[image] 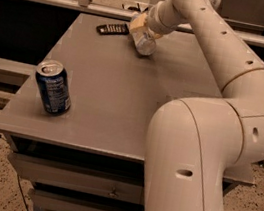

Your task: Move blue plastic bottle near rxbar chocolate

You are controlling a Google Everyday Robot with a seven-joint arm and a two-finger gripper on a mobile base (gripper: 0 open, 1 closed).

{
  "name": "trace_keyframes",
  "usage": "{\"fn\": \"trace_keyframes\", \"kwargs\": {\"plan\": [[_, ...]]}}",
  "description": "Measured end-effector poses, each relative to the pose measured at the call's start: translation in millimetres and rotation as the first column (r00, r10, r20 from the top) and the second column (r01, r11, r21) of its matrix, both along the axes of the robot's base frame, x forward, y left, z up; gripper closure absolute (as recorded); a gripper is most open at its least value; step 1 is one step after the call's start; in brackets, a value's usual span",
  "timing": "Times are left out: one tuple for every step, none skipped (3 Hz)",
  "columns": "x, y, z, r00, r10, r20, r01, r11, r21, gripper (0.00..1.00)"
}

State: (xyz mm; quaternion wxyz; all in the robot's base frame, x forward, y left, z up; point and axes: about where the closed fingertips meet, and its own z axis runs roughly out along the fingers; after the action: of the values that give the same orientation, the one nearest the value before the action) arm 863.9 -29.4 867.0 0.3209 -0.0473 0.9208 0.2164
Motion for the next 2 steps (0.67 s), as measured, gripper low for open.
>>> {"fn": "trace_keyframes", "kwargs": {"plan": [[4.0,-3.0,-8.8,0.9998,-0.013,-0.017,0.013,1.000,-0.005,0.40],[7.6,-6.4,-9.1,0.9996,-0.020,-0.019,0.020,1.000,-0.002,0.09]]}}
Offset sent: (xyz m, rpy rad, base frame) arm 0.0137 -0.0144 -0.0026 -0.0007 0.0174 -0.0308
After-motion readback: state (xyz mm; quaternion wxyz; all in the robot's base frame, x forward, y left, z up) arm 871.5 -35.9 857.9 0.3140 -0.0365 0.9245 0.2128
